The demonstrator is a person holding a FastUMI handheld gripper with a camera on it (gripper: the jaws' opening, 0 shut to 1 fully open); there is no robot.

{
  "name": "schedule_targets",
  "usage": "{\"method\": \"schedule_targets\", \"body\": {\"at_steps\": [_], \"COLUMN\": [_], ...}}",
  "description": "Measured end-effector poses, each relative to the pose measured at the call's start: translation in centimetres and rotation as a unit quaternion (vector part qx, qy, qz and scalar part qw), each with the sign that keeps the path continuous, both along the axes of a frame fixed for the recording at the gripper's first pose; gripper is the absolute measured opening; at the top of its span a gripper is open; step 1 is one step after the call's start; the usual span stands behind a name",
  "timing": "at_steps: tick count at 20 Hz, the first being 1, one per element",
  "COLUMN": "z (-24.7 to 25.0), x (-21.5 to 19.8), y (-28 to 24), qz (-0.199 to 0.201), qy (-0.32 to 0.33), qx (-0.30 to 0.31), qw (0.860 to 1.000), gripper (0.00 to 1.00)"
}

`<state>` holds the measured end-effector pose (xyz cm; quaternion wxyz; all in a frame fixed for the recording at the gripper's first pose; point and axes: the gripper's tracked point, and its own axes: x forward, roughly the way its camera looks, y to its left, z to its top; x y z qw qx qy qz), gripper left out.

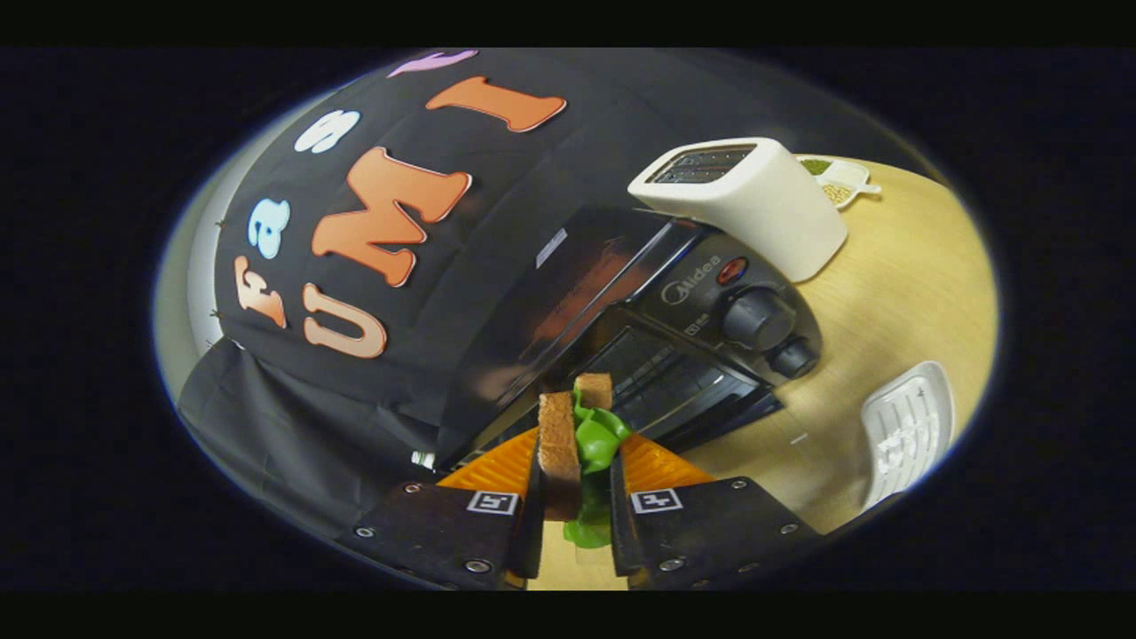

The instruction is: Open the toaster oven, put the food inside, and close the toaster oven door.

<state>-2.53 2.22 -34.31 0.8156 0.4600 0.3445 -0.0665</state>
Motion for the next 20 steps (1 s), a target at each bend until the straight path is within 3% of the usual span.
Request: {"method": "schedule_targets", "body": {"at_steps": [4,10,14,15,16,17,20], "z": [-2.6,-5.0,-5.2,-5.1,-5.1,-4.9,-4.6], "x": [2.6,4.3,2.4,1.7,0.9,0.5,-0.5], "y": [1.0,-0.4,-0.6,-0.9,-1.1,-1.1,-1.2], "qz": [-0.042,-0.081,-0.044,-0.030,-0.016,-0.003,0.007], "qy": [-0.001,-0.009,0.039,0.047,0.060,0.062,0.080], "qx": [0.051,0.005,-0.047,-0.064,-0.074,-0.077,-0.084], "qw": [0.998,0.997,0.997,0.996,0.995,0.995,0.993], "gripper": [0.32,0.32,0.51,0.62,0.68,0.81,0.89]}}
